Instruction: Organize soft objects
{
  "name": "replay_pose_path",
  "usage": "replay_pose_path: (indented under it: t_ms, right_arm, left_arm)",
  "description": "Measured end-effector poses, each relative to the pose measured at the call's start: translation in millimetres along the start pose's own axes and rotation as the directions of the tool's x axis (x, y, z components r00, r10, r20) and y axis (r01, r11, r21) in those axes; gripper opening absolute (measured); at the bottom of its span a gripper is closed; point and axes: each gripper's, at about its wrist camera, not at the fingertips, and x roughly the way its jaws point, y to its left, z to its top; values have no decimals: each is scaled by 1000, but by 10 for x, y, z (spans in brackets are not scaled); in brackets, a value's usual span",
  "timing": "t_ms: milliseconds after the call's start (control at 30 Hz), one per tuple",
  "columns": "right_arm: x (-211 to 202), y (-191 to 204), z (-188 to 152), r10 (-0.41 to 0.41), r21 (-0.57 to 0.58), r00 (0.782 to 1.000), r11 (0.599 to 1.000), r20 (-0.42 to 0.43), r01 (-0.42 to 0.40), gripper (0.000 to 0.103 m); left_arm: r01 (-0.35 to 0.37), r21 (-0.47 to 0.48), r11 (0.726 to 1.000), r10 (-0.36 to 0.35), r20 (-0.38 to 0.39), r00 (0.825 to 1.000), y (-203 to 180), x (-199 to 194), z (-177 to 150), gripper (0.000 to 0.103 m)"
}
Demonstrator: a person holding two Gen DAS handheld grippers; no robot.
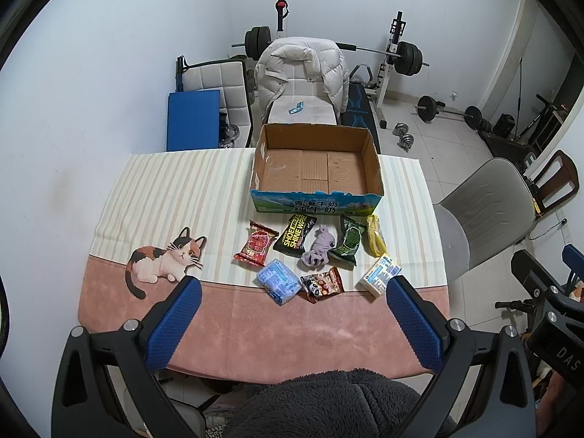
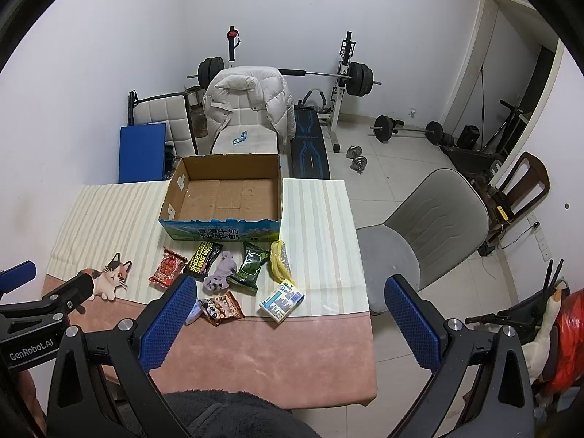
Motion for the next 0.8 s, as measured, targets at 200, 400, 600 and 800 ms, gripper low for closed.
replay_pose_path:
  t_ms: [200, 400, 600, 800]
  right_arm:
    - [-3, 2, 4, 0, -3, 1000, 1000, 0, 0, 103]
    - [-22, 20, -10, 6, -12, 1000, 1000, 10, -6, 103]
    - [105, -22, -47, 27, 35, 1000, 999, 6, -27, 103]
    - [1044, -263, -113, 114, 177, 985, 980, -132, -90, 103]
  left_arm:
    - [0, 0, 1000, 0, -3, 1000, -3, -1, 12, 103]
    - [1, 1, 1000, -1, 1, 1000, 7, 3, -2, 103]
    - [29, -25, 999, -29, -33, 999, 49, 154, 77, 103]
    - [39, -229, 973, -83, -188, 979, 539, 1098, 176, 103]
